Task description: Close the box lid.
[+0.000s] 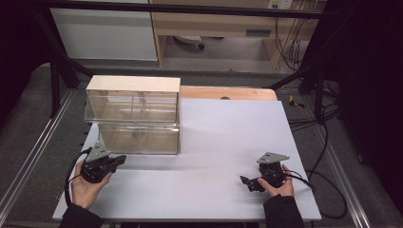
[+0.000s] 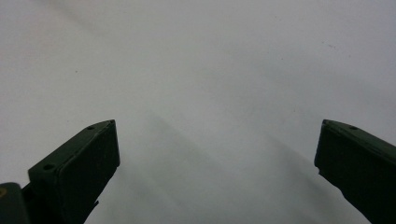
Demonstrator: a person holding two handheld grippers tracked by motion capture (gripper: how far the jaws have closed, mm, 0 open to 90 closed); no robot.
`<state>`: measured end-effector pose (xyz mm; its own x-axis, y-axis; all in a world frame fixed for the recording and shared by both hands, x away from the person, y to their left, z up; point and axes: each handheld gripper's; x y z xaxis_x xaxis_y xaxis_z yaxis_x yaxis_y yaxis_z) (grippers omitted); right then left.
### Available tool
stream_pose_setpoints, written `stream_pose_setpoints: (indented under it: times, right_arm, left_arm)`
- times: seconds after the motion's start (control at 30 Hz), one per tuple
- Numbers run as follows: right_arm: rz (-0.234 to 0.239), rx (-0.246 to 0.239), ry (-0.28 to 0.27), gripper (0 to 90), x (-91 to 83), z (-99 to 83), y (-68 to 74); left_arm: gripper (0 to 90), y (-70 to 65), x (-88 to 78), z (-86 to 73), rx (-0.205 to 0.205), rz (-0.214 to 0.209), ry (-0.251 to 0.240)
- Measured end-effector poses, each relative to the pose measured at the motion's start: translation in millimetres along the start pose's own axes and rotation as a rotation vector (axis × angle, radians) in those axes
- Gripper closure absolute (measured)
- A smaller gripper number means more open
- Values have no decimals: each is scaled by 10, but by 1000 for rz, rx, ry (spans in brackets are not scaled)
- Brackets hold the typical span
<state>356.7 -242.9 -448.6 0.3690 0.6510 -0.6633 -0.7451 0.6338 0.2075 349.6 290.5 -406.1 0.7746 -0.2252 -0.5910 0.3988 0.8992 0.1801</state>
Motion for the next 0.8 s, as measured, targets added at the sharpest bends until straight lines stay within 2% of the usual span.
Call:
stream_pose_setpoints:
  times: [0.13, 0.33, 0.47, 0.8]
  right_arm:
    - [1, 0, 0, 8, 0, -1, 1]
    - [3, -1, -2, 8, -2, -2, 1]
    - [7, 4, 0, 8, 0, -3, 6]
    - [9, 3, -1, 8, 0, -7, 11]
  left_arm:
    - [888, -10, 2, -31, 7, -8, 9]
    - [755, -25, 17, -167, 13, -33, 34]
    - [630, -33, 35, -254, 20, -37, 55]
    - [234, -53, 118, -385, 33, -48, 96]
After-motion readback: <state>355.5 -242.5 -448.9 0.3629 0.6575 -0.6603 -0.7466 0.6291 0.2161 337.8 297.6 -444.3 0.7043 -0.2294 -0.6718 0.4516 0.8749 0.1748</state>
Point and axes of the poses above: each handheld gripper's, and its own axes: x roughly forward along the jaws, z roughly out of its top, y roughly to its left, and after that the axes turned 15 degrees about z, right-handed
